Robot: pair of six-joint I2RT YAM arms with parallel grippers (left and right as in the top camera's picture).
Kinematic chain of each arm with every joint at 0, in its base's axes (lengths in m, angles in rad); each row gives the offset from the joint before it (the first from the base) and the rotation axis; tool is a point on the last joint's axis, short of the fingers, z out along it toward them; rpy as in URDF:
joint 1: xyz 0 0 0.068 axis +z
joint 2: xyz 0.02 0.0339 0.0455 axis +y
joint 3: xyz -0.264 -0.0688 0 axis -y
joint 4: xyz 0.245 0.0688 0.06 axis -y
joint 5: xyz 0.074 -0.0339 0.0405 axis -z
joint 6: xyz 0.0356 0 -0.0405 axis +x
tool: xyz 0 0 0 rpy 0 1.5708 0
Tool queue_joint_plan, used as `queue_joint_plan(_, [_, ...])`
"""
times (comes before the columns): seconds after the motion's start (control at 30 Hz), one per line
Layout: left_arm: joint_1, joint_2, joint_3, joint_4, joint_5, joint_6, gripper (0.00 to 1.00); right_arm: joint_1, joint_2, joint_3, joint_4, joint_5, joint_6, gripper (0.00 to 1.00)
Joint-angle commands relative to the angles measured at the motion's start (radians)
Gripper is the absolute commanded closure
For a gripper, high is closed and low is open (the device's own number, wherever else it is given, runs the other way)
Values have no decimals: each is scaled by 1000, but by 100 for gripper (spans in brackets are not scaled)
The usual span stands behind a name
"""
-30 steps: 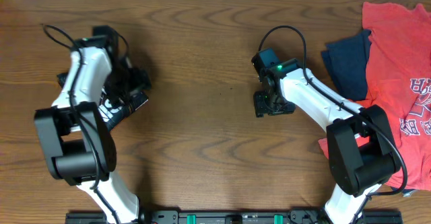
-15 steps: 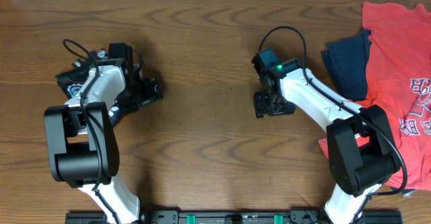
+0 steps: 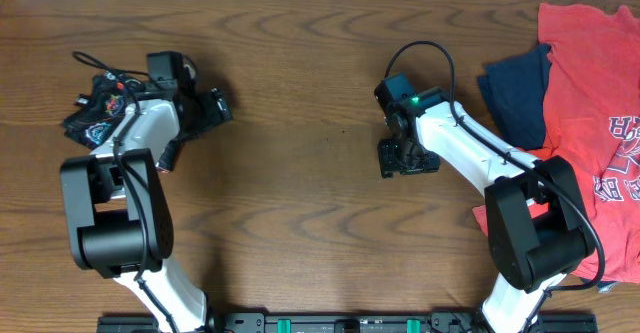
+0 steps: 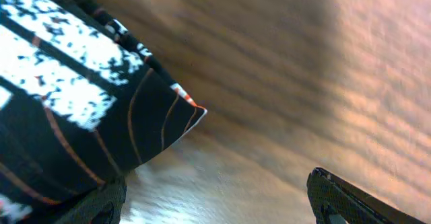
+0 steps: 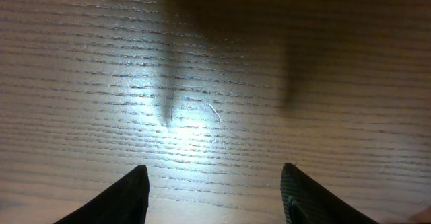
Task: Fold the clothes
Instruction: 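Push the jersey to the upper left corner and release it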
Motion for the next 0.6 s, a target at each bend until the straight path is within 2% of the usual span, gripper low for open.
queue_joint_plan(0.0, [54,18,-9,18,-24,8,12,-11,4,10,-1,3,10,39])
queue_joint_plan(0.13, [106,18,-8,21,-19,11,11,-11,4,10,3,3,10,39])
queue_joint_plan(0.2, [120,17,-7,21,-4,25,7,-11,4,10,11,3,10,39])
queue_joint_plan(0.4, [91,6,-4,-2,61,100,1,-12,4,10,28,-1,43,38])
queue_joint_plan(0.57, [-3,-28,-3,-56,64,113,2,-28,4,10,53,-62,88,22])
